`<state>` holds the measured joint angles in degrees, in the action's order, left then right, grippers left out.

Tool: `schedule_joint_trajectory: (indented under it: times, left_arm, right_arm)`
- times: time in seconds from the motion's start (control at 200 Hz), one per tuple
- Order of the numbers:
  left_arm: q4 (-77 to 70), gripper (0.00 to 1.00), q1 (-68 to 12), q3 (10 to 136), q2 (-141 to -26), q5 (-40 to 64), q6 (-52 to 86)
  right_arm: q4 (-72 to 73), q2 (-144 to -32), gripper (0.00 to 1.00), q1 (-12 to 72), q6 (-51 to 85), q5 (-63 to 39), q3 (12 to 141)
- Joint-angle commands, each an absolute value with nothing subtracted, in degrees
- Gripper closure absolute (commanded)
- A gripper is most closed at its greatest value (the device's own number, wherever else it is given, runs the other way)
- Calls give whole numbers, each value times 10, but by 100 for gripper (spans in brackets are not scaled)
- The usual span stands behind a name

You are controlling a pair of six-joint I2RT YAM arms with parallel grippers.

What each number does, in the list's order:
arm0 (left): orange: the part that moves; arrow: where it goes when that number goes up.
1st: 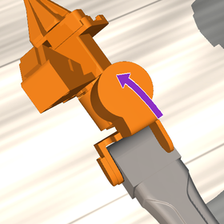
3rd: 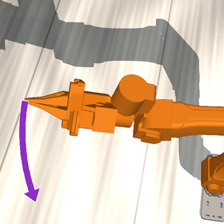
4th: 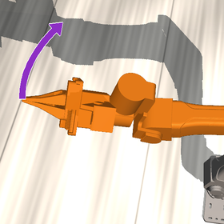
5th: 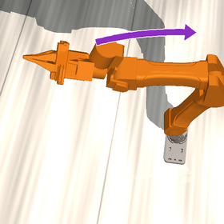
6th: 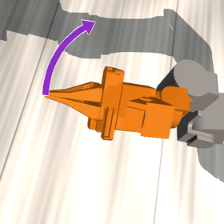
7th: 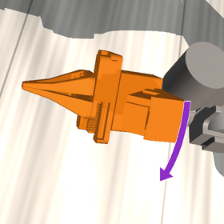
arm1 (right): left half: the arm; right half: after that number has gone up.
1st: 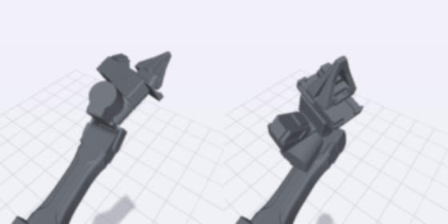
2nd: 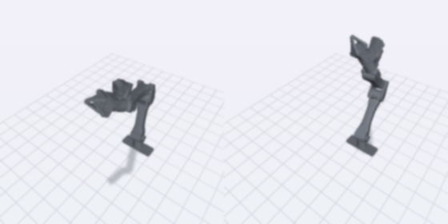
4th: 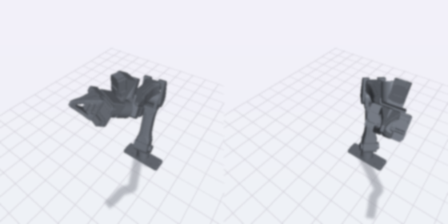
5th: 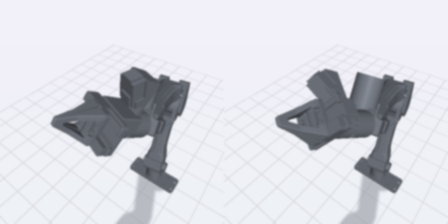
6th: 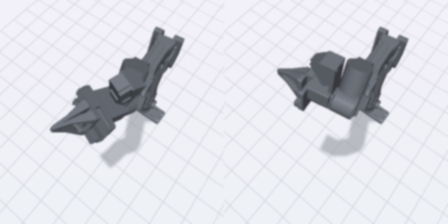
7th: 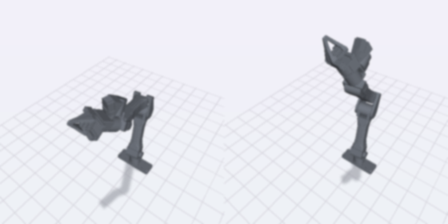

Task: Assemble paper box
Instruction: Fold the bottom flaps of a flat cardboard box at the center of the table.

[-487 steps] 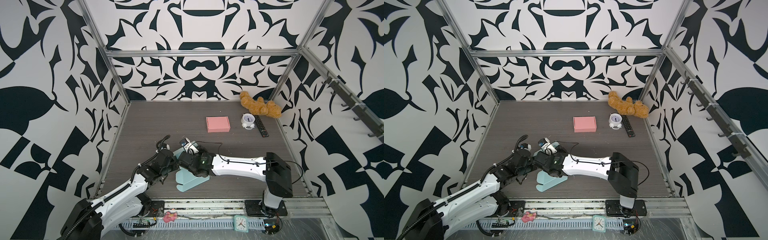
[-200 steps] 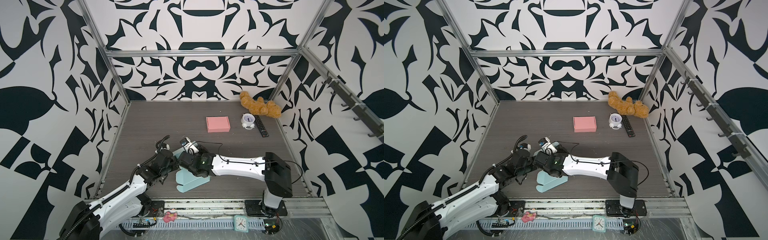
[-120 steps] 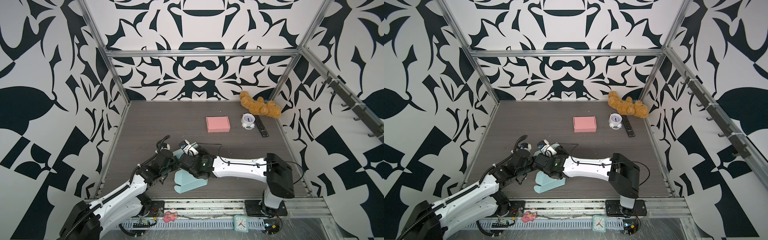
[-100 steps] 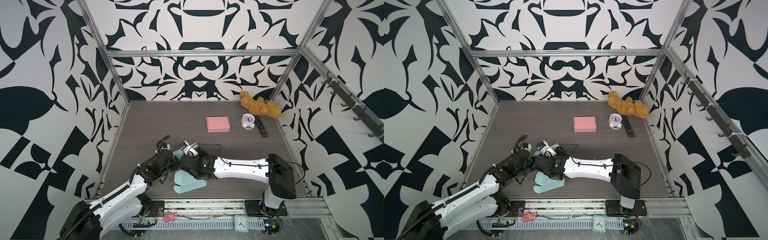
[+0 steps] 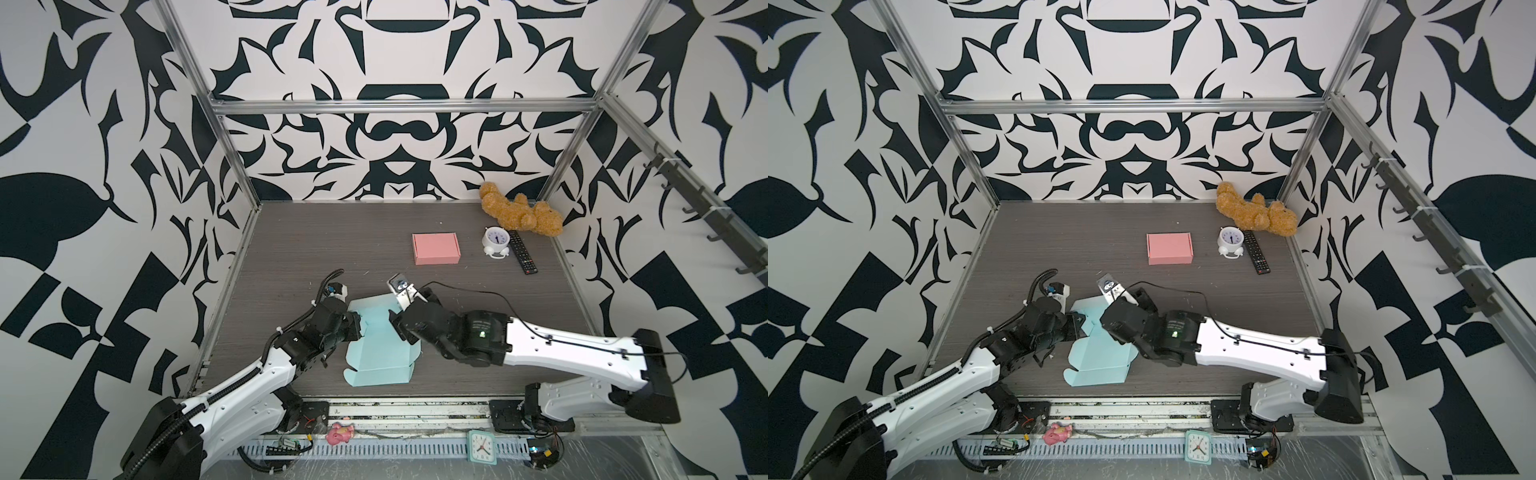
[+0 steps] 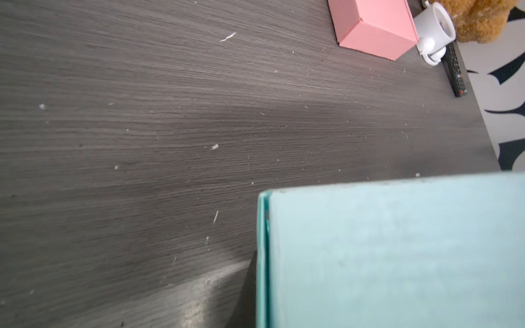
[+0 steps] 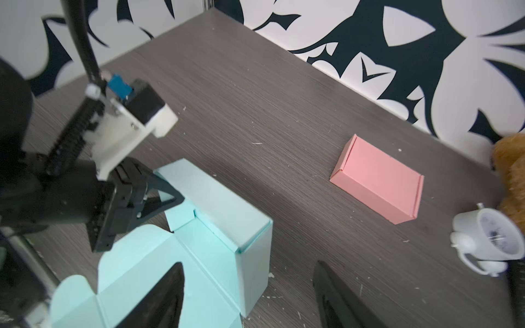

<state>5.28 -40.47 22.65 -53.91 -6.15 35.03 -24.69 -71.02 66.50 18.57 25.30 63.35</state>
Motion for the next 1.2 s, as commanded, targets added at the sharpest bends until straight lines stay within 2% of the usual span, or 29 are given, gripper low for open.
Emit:
schedule_joint_trajectory:
  times: [0.0, 0.195, 0.44, 0.835, 1.195]
  left_arm:
    - [7, 95, -419, 248, -548, -36, 273]
    - [-29, 93, -460, 255, -579, -29, 225]
    - [-84, 91, -491, 263, -633, -19, 198]
    - [-120, 91, -497, 274, -681, -28, 191]
    - [-104, 91, -497, 294, -714, -94, 203]
  right_arm:
    - [-205, -686, 26, 598, 220, 117, 599]
    - [-158, -687, 23, 541, 243, -21, 571]
    - [-102, -715, 20, 504, 266, -110, 529]
    - [-52, -751, 18, 488, 296, -195, 487]
    - [10, -764, 18, 487, 349, -270, 449]
